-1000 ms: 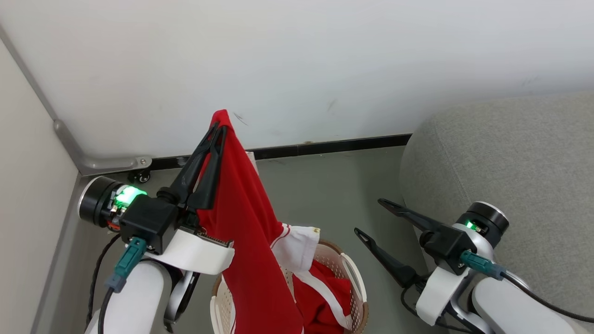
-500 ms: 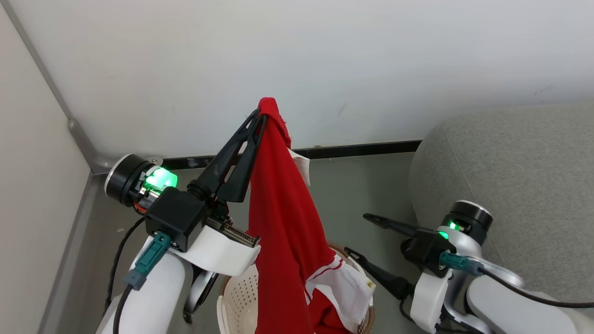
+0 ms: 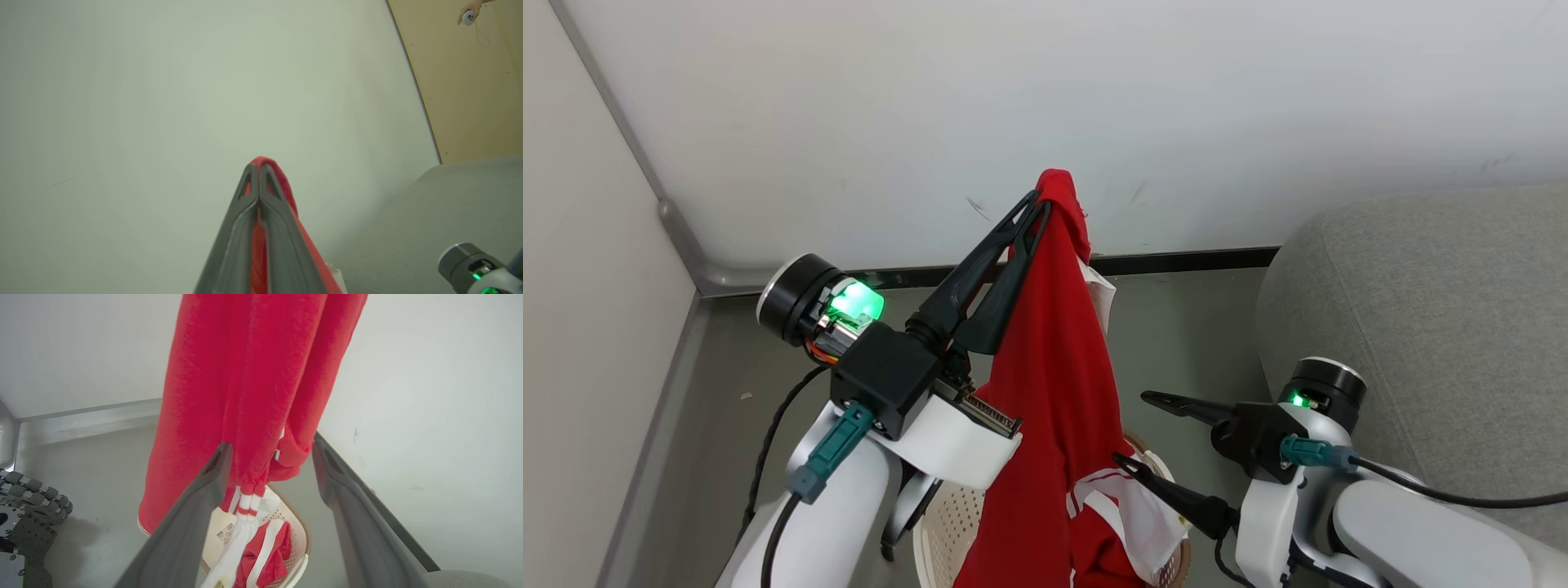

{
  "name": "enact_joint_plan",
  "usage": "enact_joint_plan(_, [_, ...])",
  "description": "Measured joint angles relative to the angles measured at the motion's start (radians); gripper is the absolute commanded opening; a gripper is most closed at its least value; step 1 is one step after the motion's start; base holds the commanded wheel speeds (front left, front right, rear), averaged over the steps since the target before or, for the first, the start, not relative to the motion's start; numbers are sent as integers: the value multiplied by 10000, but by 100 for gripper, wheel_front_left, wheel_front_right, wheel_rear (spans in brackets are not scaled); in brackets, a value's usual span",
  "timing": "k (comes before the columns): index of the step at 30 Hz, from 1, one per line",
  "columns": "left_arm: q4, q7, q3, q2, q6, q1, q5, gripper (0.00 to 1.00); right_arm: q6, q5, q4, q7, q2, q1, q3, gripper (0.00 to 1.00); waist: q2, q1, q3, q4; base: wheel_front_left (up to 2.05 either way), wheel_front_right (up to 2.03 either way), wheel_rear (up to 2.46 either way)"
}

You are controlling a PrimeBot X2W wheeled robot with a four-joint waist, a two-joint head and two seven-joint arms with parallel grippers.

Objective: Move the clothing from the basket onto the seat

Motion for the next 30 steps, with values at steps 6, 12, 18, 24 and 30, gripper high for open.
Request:
enact_joint_plan(6, [36,0,-238,-132,-86,-118,0,0,0,368,324,0,38,-244,420,100,0,0,13,84,0,0,0])
enact_joint_plan(12, [81,0,-566,-268,-176,-360,0,0,0,575,658,-4,311,-738,1062,100,0,0,31,223,0,0,0])
enact_joint_plan(18, [244,0,-836,-326,-249,-494,-2,0,0,744,871,-29,508,-1097,2015,100,0,0,49,418,0,0,0])
enact_joint_plan(24, [757,2,-811,-328,-249,-492,-59,0,0,830,886,-359,646,-1237,2228,0,0,0,30,567,0,0,0])
enact_joint_plan(30, [1580,105,-303,-238,-182,-430,-276,0,0,830,654,-897,623,-1433,2236,0,0,0,-18,488,0,0,0])
